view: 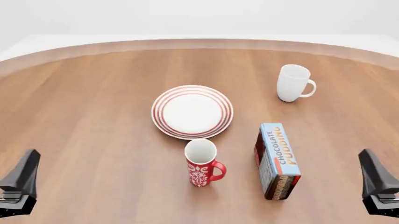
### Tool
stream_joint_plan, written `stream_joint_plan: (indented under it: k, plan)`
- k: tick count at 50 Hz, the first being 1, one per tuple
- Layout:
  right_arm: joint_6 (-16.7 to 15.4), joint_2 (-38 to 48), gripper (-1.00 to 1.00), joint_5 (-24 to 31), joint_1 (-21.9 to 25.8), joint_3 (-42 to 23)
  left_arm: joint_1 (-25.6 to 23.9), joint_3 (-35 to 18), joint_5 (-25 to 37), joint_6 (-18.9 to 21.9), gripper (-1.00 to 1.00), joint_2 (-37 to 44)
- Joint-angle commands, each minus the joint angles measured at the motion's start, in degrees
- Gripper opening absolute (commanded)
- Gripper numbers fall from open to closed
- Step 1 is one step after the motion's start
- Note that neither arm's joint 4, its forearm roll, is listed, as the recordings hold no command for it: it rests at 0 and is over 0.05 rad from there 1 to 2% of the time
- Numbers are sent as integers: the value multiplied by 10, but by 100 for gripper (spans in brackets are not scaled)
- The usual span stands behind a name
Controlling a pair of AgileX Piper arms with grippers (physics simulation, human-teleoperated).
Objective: Pick up the red mug and put it on the plate
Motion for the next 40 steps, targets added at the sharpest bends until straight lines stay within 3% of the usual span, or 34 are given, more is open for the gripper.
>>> stream_joint_plan:
  k: [1,14,19,23,27,36,40]
  plan:
    - [5,7,100,-2,4,-2,0,-1,-1,0,100,3]
    - [14,0,100,43,53,-45,0,-1,-1,0,100,3]
    - [-11,0,100,86,84,-107,0,-1,-1,0,100,3]
    - [-48,2,100,125,127,-139,0,-1,-1,0,100,3]
    - [-77,46,100,132,169,-176,0,-1,-1,0,100,3]
    - [-112,150,100,136,223,-244,0,-1,-1,0,100,3]
    - [-113,188,100,146,237,-273,0,-1,-1,0,100,3]
